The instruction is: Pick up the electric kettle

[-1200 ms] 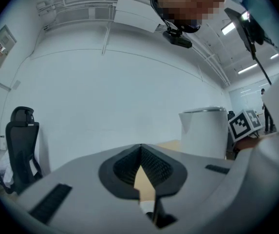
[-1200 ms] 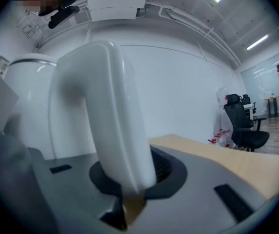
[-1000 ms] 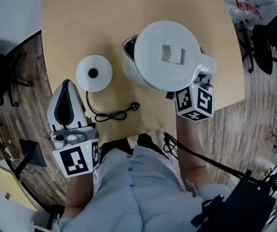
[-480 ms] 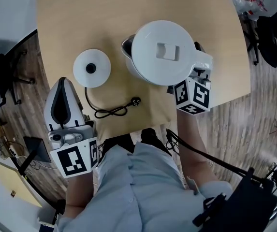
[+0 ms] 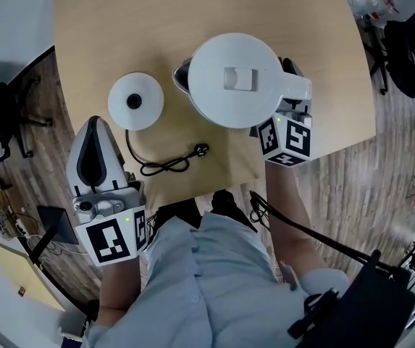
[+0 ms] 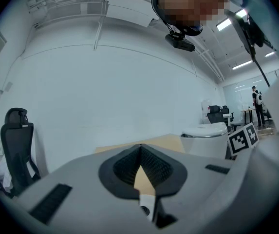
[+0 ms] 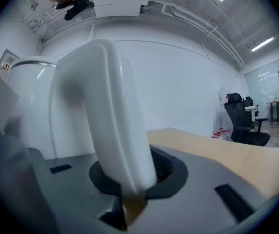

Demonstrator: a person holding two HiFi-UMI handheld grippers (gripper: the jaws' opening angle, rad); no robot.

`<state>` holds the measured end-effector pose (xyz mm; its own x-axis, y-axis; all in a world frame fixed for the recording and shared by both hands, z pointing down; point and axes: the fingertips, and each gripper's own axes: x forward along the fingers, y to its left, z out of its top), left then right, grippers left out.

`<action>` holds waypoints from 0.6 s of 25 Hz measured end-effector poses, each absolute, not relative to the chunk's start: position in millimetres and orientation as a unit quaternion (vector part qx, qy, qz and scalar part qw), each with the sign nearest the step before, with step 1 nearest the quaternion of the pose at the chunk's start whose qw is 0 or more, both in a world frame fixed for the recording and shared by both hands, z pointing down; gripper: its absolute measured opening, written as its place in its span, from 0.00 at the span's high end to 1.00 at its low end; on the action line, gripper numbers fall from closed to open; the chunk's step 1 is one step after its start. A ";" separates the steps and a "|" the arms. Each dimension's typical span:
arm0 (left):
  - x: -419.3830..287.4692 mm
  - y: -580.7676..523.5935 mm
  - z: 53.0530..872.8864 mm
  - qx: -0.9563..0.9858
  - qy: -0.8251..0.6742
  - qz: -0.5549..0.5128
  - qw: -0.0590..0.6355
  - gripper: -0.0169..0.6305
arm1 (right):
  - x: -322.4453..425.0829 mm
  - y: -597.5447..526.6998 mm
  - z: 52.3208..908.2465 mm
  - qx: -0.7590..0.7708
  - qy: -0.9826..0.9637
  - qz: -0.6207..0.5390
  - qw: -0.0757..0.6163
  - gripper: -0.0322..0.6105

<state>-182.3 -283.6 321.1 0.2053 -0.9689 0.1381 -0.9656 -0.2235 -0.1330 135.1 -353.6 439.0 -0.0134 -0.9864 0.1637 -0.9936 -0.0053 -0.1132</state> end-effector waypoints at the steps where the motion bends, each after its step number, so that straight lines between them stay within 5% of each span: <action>1: -180.5 -282.5 320.5 -0.777 0.622 -0.096 0.009 0.97 | 134.9 -354.0 439.8 0.700 -0.707 0.100 0.022 0.86; 15: -171.8 -263.3 314.6 -0.779 0.620 -0.091 0.019 0.97 | 130.4 -322.9 458.8 0.703 -0.699 0.113 0.061 0.73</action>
